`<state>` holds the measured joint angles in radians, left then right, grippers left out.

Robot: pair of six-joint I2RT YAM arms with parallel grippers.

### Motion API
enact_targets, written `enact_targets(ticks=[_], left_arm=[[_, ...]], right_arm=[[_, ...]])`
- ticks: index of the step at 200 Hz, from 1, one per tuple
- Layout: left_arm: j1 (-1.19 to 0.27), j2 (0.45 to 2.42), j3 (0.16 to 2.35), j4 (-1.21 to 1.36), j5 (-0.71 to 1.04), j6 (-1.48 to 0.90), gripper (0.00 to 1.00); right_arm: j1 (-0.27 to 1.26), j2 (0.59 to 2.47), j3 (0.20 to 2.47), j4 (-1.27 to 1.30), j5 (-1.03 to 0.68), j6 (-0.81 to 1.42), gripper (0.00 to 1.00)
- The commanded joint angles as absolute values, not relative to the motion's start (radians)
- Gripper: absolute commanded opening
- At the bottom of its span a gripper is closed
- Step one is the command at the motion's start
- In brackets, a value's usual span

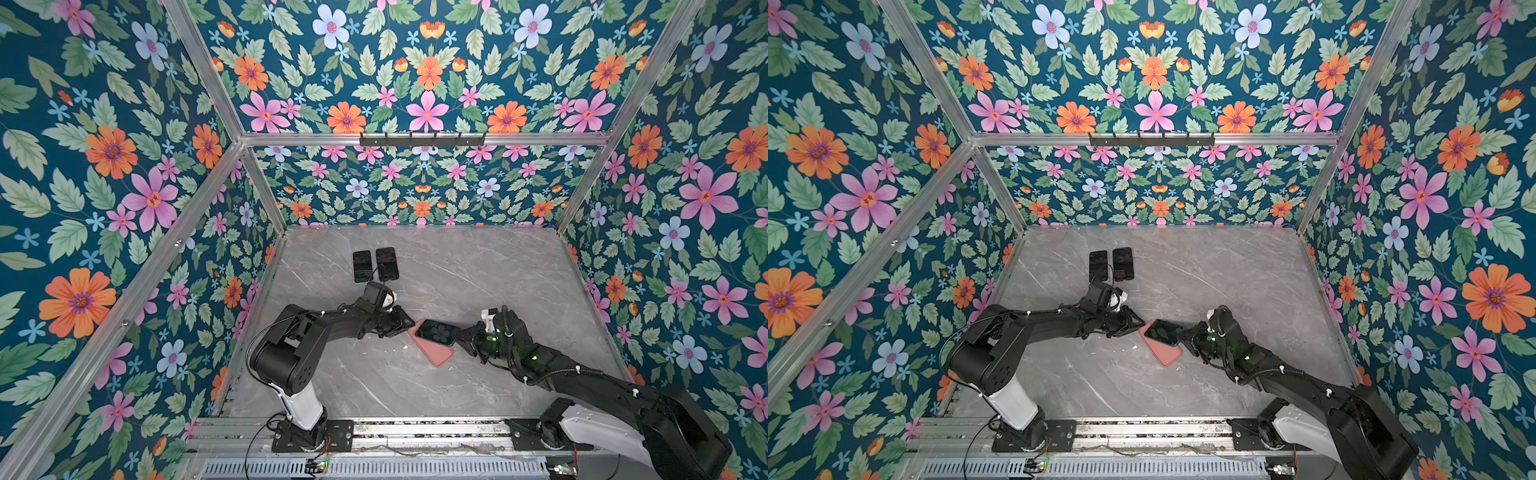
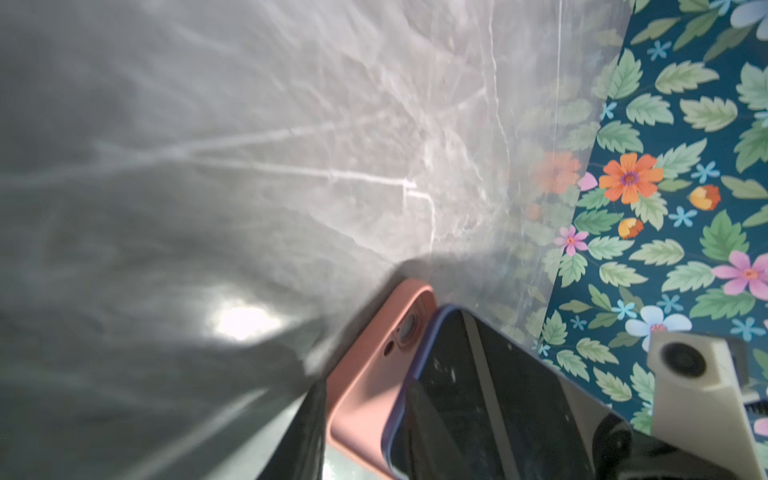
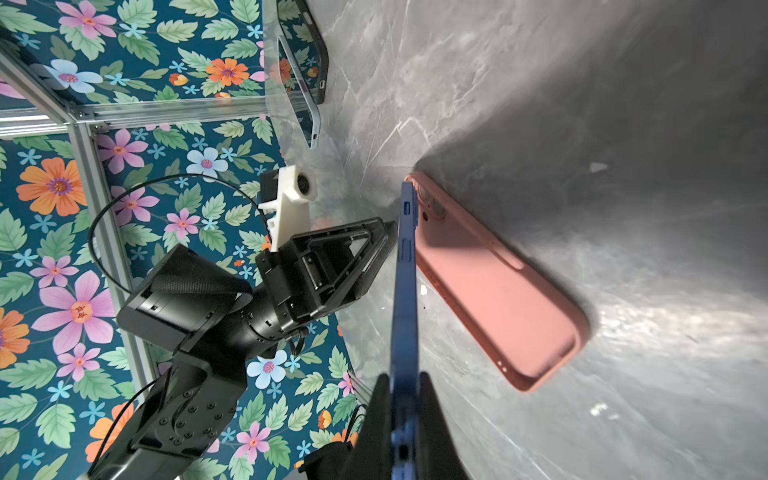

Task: Put the phone into the phone case
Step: 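Lower the phone into the pink case with the right gripper while left holds it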

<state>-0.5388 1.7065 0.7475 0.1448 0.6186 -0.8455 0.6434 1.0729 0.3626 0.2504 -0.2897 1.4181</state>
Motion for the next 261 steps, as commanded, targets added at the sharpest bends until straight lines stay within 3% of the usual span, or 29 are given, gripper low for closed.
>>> enact_targets(ticks=[1,121,261], left_arm=[[-0.549,1.687,0.725,0.201,0.611,-0.887,0.34],[-0.549,1.693,0.728,0.204,0.606,-0.886,0.33],[-0.541,1.79,0.786,0.24,0.612,-0.862,0.33]], right_arm=[[0.646,1.057,0.353,0.262,-0.268,1.434,0.0],[0.705,1.089,0.338,0.293,-0.178,1.444,0.0],[0.707,1.177,0.347,0.311,-0.22,1.462,0.0]])
